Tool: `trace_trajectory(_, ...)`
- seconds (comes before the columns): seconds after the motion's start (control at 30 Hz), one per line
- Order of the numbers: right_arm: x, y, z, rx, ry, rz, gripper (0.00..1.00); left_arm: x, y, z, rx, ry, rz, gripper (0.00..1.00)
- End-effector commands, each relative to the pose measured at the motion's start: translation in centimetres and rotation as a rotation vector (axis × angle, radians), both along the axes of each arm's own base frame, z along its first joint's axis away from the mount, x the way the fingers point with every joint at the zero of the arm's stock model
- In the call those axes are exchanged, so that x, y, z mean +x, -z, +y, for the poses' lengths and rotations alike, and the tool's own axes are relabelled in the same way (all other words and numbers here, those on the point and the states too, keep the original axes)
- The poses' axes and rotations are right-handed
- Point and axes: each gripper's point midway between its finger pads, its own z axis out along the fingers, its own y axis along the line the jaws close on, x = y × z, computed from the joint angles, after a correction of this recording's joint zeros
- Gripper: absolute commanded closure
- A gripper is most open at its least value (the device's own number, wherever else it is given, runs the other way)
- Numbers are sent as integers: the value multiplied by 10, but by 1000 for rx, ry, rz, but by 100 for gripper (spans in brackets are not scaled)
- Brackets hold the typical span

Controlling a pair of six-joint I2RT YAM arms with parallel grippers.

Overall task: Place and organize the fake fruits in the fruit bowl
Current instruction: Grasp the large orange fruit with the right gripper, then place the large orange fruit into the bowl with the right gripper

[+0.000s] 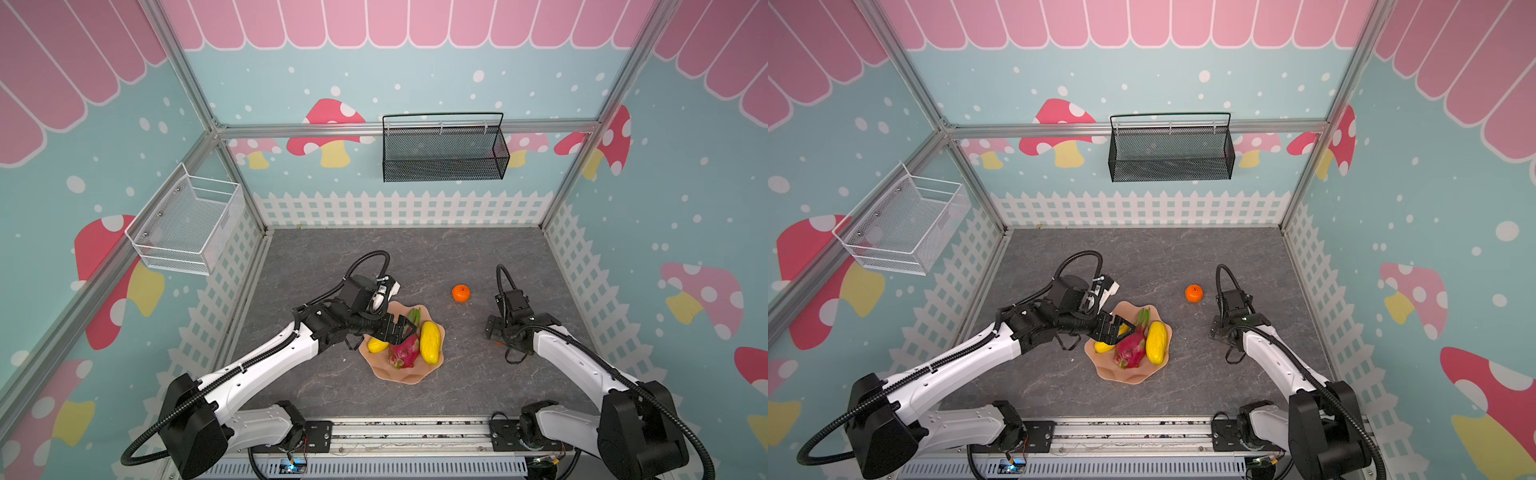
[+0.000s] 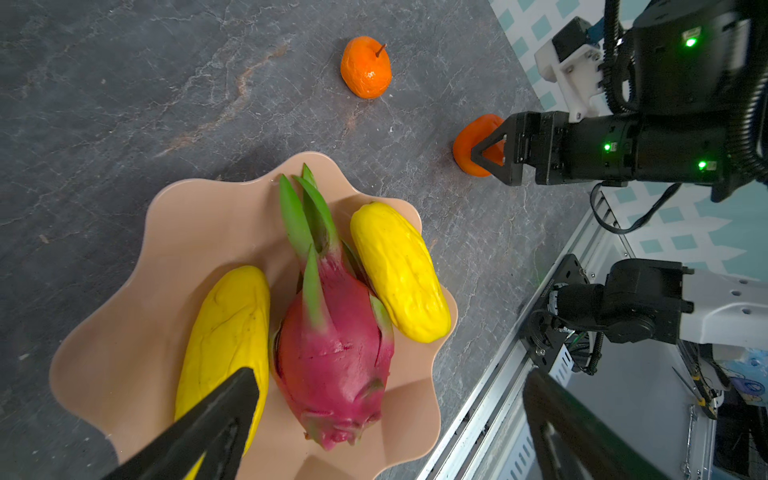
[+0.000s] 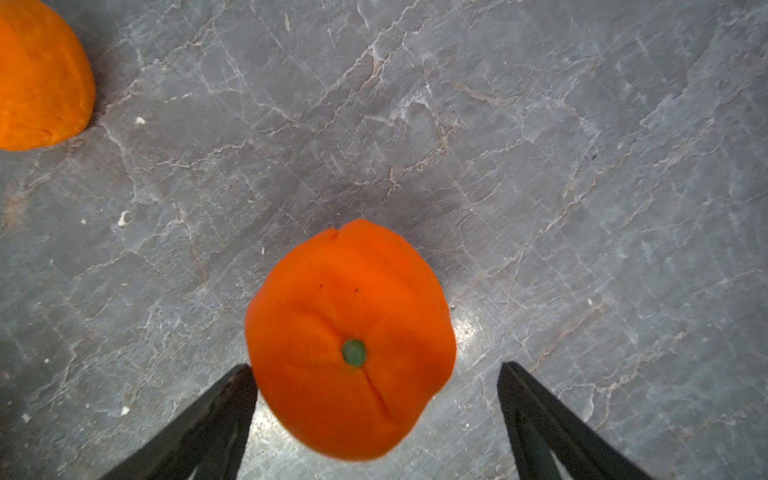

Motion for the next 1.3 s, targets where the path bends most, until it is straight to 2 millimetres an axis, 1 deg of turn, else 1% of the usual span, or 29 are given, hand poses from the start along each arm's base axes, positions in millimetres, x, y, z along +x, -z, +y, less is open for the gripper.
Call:
trace_trajectory(0.0,10,2,-3,1,-13,-29,11,7,4,6,26,-25,-15,0)
trace_trajectory(0.03,12,3,-3,4,-18,-29,15,8,5,7,29,-35,-13,0)
trace_trajectory(0.07,13,4,-3,5,-22,-28,23,9,5,8,31,-44,-13,0)
trace_trajectory(0.1,15,5,-3,3,-27,-31,36,11,4,9,32,-55,-13,0)
trace_trajectory(0.13,16,6,-3,4,-36,-32,38,13,5,11,35,-67,-14,0)
trace_trajectory(0.2,21,4,1,11,-62,-45,41,16,5,14,41,-94,-15,0)
trace_trajectory(0.27,31,-5,8,34,-108,-89,44,19,2,19,43,-123,-20,0)
trace_trajectory(0.3,39,-14,18,60,-158,-129,45,22,0,24,42,-146,-24,0)
trace_trajectory(0.4,61,-54,57,130,-343,-259,46,30,1,46,30,-248,-6,0)
trace_trajectory(0.47,71,-83,90,138,-469,-327,46,36,6,65,23,-318,16,0)
trace_trajectory(0.53,78,-112,132,157,-601,-391,46,39,12,81,16,-370,52,0)
trace_trajectory(0.6,82,-131,168,203,-701,-429,46,40,16,93,13,-404,75,0)
trace_trajectory(0.67,83,-143,199,243,-786,-452,46,41,18,102,13,-435,93,0)
trace_trajectory(0.7,83,-145,214,250,-825,-455,46,40,20,105,17,-442,103,0)
trace_trajectory(0.77,83,-145,241,251,-898,-451,46,43,22,117,27,-489,116,0)
trace_trajectory(0.83,82,-139,265,246,-952,-430,46,44,25,124,29,-513,128,0)
trace_trajectory(0.93,80,-130,289,256,-994,-410,46,42,27,130,29,-533,134,0)
trace_trajectory(1.1,74,-114,311,274,-1044,-382,46,38,29,139,28,-552,133,0)
trace_trajectory(1.13,72,-107,313,265,-1052,-364,46,37,30,140,31,-552,135,0)
trace_trajectory(1.27,67,-95,323,248,-1079,-331,46,34,33,143,33,-554,141,0)
